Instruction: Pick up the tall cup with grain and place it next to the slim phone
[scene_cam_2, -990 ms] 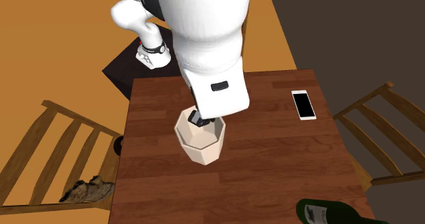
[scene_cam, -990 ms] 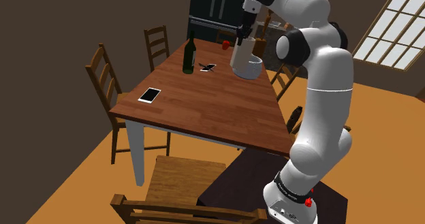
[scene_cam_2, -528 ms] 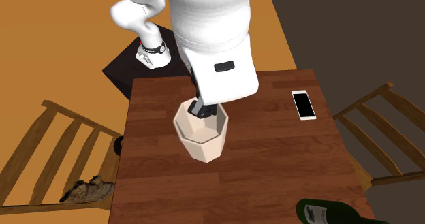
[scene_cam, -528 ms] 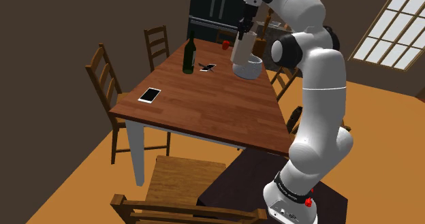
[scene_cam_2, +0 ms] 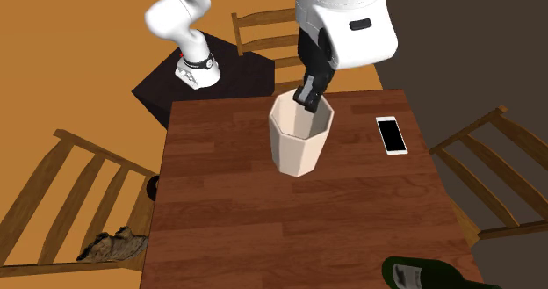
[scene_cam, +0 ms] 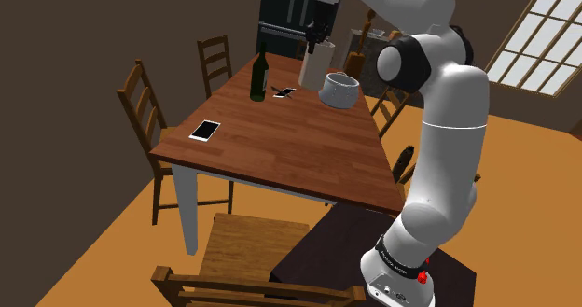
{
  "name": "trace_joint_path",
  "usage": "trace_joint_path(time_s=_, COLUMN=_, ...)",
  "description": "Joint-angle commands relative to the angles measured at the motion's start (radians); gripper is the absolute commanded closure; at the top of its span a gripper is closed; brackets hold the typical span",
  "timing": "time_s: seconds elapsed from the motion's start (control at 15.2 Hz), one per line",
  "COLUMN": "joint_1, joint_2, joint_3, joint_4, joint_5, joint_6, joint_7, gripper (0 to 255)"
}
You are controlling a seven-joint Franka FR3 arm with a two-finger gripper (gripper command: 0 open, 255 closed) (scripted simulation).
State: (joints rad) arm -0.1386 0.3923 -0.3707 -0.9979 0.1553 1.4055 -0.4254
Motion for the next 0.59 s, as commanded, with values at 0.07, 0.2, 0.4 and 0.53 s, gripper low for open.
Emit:
trace_joint_path(time_s=0.07, joint_1=0.057, joint_2=-0.02, joint_3=0.016, joint_4=-0.025, joint_5=-0.016, joint_6=0.009, joint_7=0.067, gripper=255)
trace_joint_path(time_s=0.2, joint_1=0.092, joint_2=-0.026, joint_3=0.028, joint_4=-0.031, joint_5=-0.023, joint_6=0.011, joint_7=0.111, gripper=255)
trace_joint_path(time_s=0.4, joint_1=0.141, joint_2=-0.023, joint_3=0.046, joint_4=-0.024, joint_5=-0.031, joint_6=0.01, joint_7=0.176, gripper=255)
trace_joint_path(time_s=0.53, joint_1=0.171, joint_2=-0.013, joint_3=0.058, joint_4=-0.008, joint_5=-0.034, joint_6=0.004, joint_7=0.218, gripper=255)
